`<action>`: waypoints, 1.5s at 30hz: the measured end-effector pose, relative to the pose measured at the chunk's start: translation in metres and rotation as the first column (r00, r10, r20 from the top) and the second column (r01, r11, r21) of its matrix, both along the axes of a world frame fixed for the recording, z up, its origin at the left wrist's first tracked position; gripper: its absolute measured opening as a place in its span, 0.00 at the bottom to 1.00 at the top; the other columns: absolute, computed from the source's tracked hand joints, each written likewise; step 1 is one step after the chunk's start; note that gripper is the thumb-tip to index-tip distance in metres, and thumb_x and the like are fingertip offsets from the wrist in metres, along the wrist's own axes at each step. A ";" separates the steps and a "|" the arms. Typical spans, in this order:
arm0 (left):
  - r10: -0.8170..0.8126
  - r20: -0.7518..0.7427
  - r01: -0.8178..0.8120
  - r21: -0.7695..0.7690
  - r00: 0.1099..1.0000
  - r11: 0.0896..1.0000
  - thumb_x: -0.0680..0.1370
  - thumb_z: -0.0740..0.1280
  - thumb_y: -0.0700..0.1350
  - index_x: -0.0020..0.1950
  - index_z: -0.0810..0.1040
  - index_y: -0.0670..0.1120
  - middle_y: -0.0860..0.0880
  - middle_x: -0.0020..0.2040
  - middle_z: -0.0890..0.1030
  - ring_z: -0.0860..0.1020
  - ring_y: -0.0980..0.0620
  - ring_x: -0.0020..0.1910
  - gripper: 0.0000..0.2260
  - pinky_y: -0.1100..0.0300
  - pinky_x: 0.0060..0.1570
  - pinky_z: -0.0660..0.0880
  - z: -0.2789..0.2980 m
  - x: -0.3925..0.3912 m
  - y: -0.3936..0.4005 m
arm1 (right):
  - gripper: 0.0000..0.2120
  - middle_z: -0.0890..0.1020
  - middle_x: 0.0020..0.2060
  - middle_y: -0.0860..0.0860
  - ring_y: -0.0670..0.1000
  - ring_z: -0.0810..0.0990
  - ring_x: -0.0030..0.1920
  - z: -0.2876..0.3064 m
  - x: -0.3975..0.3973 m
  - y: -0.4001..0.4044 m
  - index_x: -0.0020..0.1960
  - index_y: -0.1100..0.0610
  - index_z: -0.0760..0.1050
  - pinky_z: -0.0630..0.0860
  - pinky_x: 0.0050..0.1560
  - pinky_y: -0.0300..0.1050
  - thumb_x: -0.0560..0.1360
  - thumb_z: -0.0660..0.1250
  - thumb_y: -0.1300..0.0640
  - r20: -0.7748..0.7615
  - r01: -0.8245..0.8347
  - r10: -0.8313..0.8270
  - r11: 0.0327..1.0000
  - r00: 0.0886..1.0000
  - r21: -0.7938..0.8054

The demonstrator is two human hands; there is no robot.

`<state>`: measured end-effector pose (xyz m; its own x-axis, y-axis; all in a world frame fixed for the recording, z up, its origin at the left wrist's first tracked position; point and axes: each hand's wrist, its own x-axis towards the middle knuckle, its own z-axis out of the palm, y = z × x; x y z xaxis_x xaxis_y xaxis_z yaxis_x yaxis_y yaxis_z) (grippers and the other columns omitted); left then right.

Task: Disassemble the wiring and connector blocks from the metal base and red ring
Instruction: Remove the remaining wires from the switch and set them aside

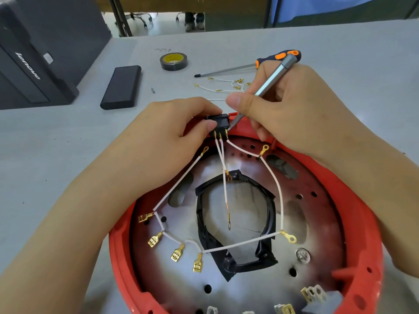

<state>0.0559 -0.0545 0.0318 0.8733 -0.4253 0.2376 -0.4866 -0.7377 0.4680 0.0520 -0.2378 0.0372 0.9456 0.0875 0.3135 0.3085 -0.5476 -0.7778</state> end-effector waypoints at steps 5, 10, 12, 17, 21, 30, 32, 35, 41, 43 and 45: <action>0.005 0.001 -0.005 -0.002 1.000 1.000 0.78 0.60 0.50 0.60 0.76 0.58 0.63 0.51 0.79 0.73 0.64 0.52 0.12 0.77 0.50 0.63 0.000 0.000 -0.001 | 0.13 0.76 0.22 0.50 0.46 0.73 0.21 -0.001 0.001 -0.002 0.35 0.54 0.71 0.71 0.28 0.40 0.75 0.69 0.51 -0.017 -0.034 0.035 0.999 0.999 0.024; 0.009 -0.006 -0.009 -0.006 1.000 1.000 0.78 0.60 0.50 0.60 0.76 0.58 0.63 0.51 0.79 0.73 0.64 0.52 0.12 0.79 0.49 0.63 0.001 0.000 0.000 | 0.15 0.72 0.23 0.48 0.45 0.72 0.24 -0.003 0.003 -0.002 0.35 0.58 0.71 0.71 0.33 0.44 0.75 0.69 0.50 -0.022 -0.023 0.023 1.000 0.999 -0.016; 0.006 -0.009 -0.006 -0.004 1.000 1.000 0.79 0.61 0.49 0.60 0.76 0.58 0.64 0.50 0.78 0.73 0.65 0.51 0.12 0.79 0.48 0.63 0.001 -0.001 0.000 | 0.15 0.73 0.23 0.49 0.46 0.72 0.23 -0.003 0.003 -0.003 0.35 0.56 0.70 0.72 0.32 0.45 0.75 0.69 0.51 -0.015 -0.021 0.021 0.999 1.000 0.033; 0.003 -0.008 -0.003 0.002 1.000 1.000 0.79 0.61 0.49 0.60 0.76 0.57 0.64 0.48 0.77 0.72 0.66 0.50 0.11 0.81 0.47 0.62 0.001 -0.001 -0.001 | 0.14 0.75 0.21 0.49 0.47 0.73 0.21 -0.004 0.003 -0.003 0.35 0.54 0.70 0.69 0.29 0.43 0.76 0.68 0.51 0.000 -0.028 0.029 0.997 1.000 0.075; 0.002 -0.002 -0.002 0.006 1.000 1.000 0.79 0.61 0.49 0.61 0.76 0.57 0.64 0.48 0.77 0.71 0.66 0.50 0.12 0.81 0.47 0.62 0.001 -0.001 -0.001 | 0.14 0.73 0.21 0.48 0.46 0.72 0.21 -0.003 0.002 -0.003 0.36 0.56 0.70 0.71 0.30 0.44 0.75 0.69 0.51 -0.010 -0.050 0.051 0.998 0.999 0.043; 0.004 -0.007 -0.004 0.000 1.000 1.000 0.79 0.61 0.50 0.60 0.77 0.58 0.63 0.49 0.79 0.73 0.64 0.50 0.11 0.77 0.48 0.64 0.001 -0.001 0.000 | 0.15 0.74 0.20 0.51 0.49 0.71 0.21 -0.004 0.003 -0.004 0.35 0.53 0.69 0.69 0.31 0.45 0.76 0.68 0.51 0.002 -0.043 0.043 0.994 0.999 0.100; 0.005 -0.008 -0.005 0.000 1.000 1.000 0.79 0.61 0.50 0.60 0.77 0.58 0.62 0.49 0.79 0.73 0.64 0.50 0.11 0.77 0.48 0.64 0.001 -0.002 0.000 | 0.15 0.74 0.19 0.51 0.49 0.71 0.21 -0.005 0.003 -0.003 0.34 0.53 0.69 0.69 0.31 0.45 0.76 0.68 0.50 -0.001 -0.046 0.047 0.994 0.999 0.102; 0.007 -0.006 -0.007 0.005 1.000 1.000 0.79 0.60 0.50 0.60 0.77 0.58 0.62 0.50 0.79 0.73 0.64 0.50 0.11 0.78 0.47 0.64 0.001 -0.002 -0.001 | 0.15 0.74 0.19 0.51 0.50 0.71 0.21 -0.004 0.003 -0.003 0.34 0.53 0.69 0.69 0.31 0.45 0.76 0.68 0.50 -0.011 -0.054 0.056 0.993 0.998 0.103; 0.006 -0.013 -0.006 0.005 1.000 1.000 0.79 0.60 0.50 0.60 0.76 0.58 0.63 0.50 0.79 0.73 0.65 0.50 0.12 0.78 0.48 0.64 0.001 -0.001 0.000 | 0.15 0.73 0.20 0.49 0.48 0.71 0.21 -0.002 0.002 -0.004 0.35 0.57 0.69 0.73 0.32 0.48 0.76 0.68 0.52 -0.017 -0.070 0.071 0.995 0.997 0.071; 0.006 -0.015 -0.006 0.000 1.000 1.000 0.79 0.61 0.49 0.60 0.76 0.58 0.64 0.50 0.79 0.73 0.65 0.50 0.11 0.78 0.48 0.64 0.001 -0.001 0.000 | 0.15 0.73 0.21 0.50 0.47 0.71 0.21 -0.002 0.002 -0.004 0.34 0.56 0.69 0.75 0.34 0.49 0.76 0.68 0.52 -0.002 -0.054 0.054 0.995 0.999 0.088; 0.006 -0.020 -0.006 -0.002 1.000 1.000 0.79 0.60 0.50 0.60 0.76 0.58 0.63 0.50 0.79 0.74 0.64 0.50 0.12 0.77 0.48 0.65 0.001 -0.001 0.000 | 0.14 0.74 0.21 0.49 0.47 0.72 0.21 -0.003 0.002 -0.003 0.35 0.55 0.69 0.72 0.31 0.45 0.76 0.68 0.52 -0.002 -0.050 0.051 0.994 0.999 0.097</action>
